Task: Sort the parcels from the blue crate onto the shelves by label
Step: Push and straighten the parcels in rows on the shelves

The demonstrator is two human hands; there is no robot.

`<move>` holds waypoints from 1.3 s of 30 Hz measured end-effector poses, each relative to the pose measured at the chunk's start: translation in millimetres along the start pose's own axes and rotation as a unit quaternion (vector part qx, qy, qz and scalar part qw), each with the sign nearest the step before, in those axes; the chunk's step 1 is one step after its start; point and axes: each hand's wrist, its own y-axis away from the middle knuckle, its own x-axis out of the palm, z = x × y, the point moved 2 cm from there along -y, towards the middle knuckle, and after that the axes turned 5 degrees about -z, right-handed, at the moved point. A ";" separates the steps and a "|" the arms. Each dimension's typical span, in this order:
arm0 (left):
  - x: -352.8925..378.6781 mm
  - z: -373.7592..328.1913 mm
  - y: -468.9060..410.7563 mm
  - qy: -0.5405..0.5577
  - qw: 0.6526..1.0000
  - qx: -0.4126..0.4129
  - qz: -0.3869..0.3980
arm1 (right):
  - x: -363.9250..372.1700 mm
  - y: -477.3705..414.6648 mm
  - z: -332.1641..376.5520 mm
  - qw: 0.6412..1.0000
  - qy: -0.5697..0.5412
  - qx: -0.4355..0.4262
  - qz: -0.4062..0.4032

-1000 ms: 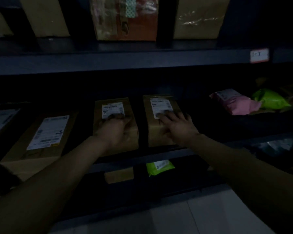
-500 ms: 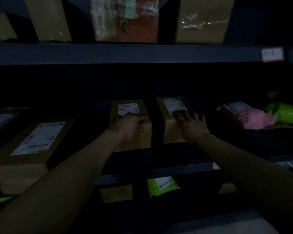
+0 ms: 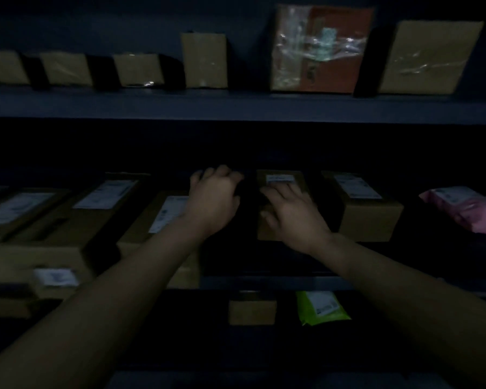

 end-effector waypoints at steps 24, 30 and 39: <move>-44.9 232.7 91.3 0.062 0.947 -0.092 0.302 | 92.1 -79.5 154.7 0.979 0.046 0.049 0.191; -16.8 240.4 64.3 0.060 0.950 -0.088 0.293 | 106.8 -103.1 137.7 0.979 0.048 0.093 0.177; -6.4 247.3 50.1 0.043 0.940 -0.134 0.311 | 128.4 -129.8 112.4 0.983 0.046 0.091 0.150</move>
